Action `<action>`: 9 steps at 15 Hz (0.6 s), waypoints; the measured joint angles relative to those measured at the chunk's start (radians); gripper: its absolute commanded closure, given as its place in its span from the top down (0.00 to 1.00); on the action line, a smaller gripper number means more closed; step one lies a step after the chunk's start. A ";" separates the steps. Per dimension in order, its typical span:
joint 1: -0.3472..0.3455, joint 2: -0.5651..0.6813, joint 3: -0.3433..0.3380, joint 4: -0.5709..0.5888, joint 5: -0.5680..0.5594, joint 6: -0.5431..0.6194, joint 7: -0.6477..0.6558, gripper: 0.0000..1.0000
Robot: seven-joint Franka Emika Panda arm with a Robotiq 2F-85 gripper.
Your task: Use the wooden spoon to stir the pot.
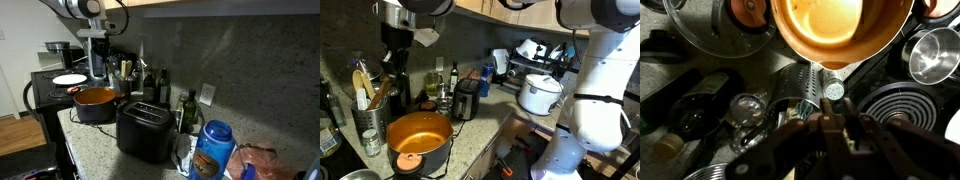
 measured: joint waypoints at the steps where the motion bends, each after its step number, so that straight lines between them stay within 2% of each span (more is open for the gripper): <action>1: -0.001 0.006 0.000 -0.003 0.000 0.000 0.000 0.58; 6: -0.004 0.036 -0.003 -0.006 0.000 0.000 0.000 0.95; 7: -0.004 0.037 -0.004 -0.006 0.000 0.000 0.000 1.00; 9: -0.007 0.038 -0.004 -0.005 0.000 -0.001 0.000 1.00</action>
